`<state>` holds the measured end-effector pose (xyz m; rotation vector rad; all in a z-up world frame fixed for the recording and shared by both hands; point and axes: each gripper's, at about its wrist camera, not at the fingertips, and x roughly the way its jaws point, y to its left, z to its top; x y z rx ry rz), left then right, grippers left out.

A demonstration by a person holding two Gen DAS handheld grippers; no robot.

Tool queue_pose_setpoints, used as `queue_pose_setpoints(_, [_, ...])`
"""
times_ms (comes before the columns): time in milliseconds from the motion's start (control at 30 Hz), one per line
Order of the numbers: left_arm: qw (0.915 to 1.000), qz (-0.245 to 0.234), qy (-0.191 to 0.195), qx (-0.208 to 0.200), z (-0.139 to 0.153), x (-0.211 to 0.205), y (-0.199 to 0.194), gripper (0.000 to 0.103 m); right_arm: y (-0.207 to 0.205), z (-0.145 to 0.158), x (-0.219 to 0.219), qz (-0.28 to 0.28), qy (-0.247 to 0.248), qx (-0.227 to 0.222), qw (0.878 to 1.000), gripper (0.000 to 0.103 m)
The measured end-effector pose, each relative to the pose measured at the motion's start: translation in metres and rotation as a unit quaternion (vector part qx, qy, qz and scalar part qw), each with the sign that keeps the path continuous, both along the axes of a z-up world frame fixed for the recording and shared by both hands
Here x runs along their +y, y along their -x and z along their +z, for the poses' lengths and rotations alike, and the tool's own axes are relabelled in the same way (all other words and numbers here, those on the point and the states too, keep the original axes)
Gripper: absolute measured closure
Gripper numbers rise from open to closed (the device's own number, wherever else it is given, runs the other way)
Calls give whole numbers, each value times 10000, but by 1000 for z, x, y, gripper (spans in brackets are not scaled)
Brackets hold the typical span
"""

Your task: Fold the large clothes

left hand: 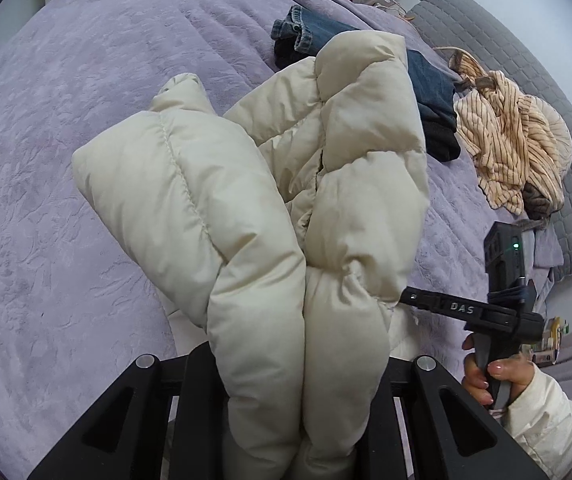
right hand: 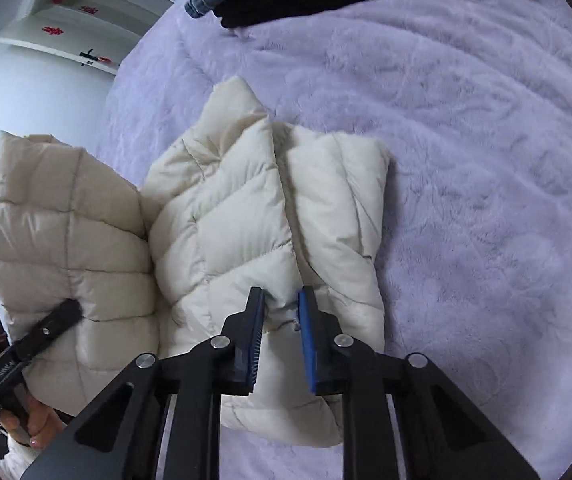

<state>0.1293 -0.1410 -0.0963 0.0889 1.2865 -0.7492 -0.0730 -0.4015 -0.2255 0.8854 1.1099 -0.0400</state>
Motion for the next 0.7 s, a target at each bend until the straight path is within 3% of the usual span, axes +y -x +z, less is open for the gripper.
queue_pose_setpoints(100, [9994,-337,36,-31,7,-17,9,79,-20,-27,-6,-61,-461,-104,9989,84])
queue_pose_setpoints(133, [9986,-502,149,16,9,-24,13,69,-23,-36,-6,-97,-581,-134,9982,84])
queue_pose_setpoints(167, [9974,-650,314,87,11,-30,17,52,-25,-44,-6,-119,-698,-161,9974,84])
queue_pose_setpoints(233, [9935,-914,638,210,16,-45,24,37,-30,-56,-5,-122,-856,-209,9960,84])
queue_pose_setpoints(433, [9774,-1528,1288,696,-1,-88,34,36,-37,-77,-6,-14,-1070,-312,9938,85])
queue_pose_setpoints(633, [9758,-1452,1373,885,-32,-103,34,36,-20,-88,-29,-146,-1476,-392,9882,87])
queue_pose_setpoints(700, [9759,-1418,1388,905,-35,-103,35,36,-9,-83,-41,-295,-1596,-447,9857,83])
